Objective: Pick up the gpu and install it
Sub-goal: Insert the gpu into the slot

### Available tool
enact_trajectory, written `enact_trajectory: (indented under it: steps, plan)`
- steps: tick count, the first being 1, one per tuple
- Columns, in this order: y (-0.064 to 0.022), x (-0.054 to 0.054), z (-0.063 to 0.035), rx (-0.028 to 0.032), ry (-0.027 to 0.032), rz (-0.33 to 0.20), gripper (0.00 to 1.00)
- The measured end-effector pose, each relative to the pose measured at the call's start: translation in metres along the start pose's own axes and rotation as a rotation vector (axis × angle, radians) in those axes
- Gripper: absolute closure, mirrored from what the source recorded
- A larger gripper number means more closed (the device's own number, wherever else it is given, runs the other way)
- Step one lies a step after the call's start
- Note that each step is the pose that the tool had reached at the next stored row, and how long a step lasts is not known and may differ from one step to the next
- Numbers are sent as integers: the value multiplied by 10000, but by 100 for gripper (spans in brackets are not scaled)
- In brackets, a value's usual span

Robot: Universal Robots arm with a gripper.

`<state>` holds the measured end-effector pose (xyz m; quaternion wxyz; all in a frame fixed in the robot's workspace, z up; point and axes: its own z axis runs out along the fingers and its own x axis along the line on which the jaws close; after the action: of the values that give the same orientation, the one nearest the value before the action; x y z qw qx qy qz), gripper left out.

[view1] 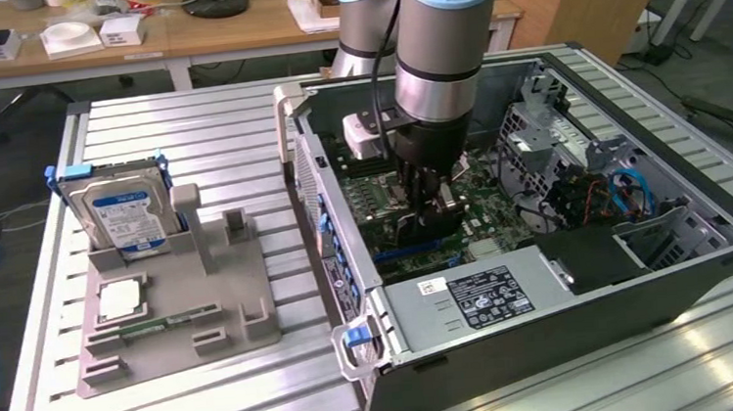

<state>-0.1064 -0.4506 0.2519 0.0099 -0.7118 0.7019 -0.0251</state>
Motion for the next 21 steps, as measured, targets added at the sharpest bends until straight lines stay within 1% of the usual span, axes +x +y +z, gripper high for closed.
enact_trajectory:
  steps: [2,4,10,21]
  plan:
    - [0,1,-11,-4,8,-1,74]
    - [-1,1,-23,-3,4,0,74]
    - [0,3,-24,-5,6,9,74]
    - [-1,7,-23,-9,18,247,74]
